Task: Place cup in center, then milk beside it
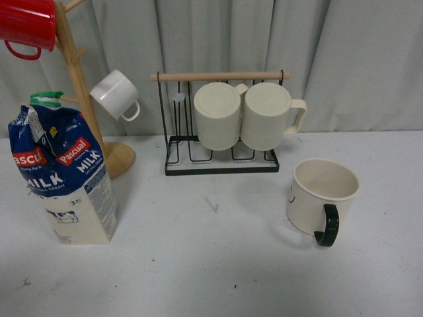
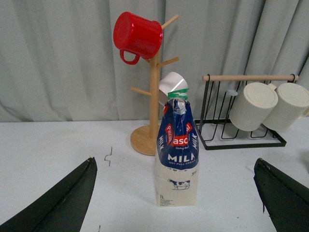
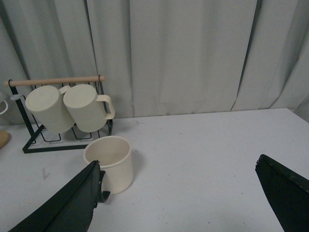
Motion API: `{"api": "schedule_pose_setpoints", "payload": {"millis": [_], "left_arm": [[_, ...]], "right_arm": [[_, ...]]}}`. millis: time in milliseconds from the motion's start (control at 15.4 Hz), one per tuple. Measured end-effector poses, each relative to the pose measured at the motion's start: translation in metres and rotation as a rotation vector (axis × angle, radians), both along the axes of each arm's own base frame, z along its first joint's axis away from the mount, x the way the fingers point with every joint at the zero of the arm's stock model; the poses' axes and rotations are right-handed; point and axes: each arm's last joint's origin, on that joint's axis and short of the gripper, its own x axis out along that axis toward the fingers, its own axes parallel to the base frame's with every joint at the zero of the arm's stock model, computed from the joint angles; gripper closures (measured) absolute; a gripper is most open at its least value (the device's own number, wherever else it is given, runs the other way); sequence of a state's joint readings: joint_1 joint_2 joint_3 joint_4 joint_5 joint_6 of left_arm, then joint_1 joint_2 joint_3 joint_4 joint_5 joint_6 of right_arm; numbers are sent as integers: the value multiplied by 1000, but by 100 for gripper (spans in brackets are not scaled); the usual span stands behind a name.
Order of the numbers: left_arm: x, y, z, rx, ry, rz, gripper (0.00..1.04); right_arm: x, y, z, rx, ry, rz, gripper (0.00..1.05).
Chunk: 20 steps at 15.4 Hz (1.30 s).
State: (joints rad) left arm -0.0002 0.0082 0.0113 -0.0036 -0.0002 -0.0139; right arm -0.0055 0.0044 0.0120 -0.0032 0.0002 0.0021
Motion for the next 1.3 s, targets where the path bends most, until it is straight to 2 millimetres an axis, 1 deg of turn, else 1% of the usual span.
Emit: {"api": "schedule_pose_setpoints", "payload": {"millis": [324, 389, 454, 519, 584, 649, 714, 779, 844, 973, 1103, 1168, 1233, 1298], "left_arm": [[0, 0, 0, 0, 0, 0, 7], [0, 0, 0, 0, 0, 1, 7], [0, 0, 0, 0, -1, -2, 7], [0, 0, 0, 0, 1, -1, 7], [0, 0, 0, 0, 0, 2, 7], [0, 0, 0, 0, 0, 0, 7], [0, 0, 0, 0, 0, 0, 7], [0, 0, 0, 0, 0, 0, 7], [0, 0, 0, 0, 0, 0, 7], [0, 0, 0, 0, 0, 0, 7], [0, 0, 0, 0, 0, 0, 7], [0, 0, 0, 0, 0, 0, 7], [0, 0, 0, 0, 0, 0, 7], [0, 0, 0, 0, 0, 0, 7]], "right_arm": [[0, 0, 0, 0, 0, 0, 6], [1, -1, -2, 18, 80, 100, 6], [10, -2, 1, 42, 115, 205, 6], [21, 1, 11, 40, 87, 289, 6], [38, 2, 24, 31, 46, 285, 6], [62, 1, 38, 29, 20, 221, 6], [92, 3, 48, 40, 19, 170, 6], [127, 6, 51, 65, 77, 115, 6], [161, 11, 46, 92, 178, 71, 6], [227, 24, 29, 149, 392, 32, 6], [278, 35, 16, 180, 556, 15, 6], [298, 39, 9, 188, 636, 10, 6], [314, 44, 2, 188, 714, 5, 6], [320, 47, -3, 187, 767, 1, 6]]}}
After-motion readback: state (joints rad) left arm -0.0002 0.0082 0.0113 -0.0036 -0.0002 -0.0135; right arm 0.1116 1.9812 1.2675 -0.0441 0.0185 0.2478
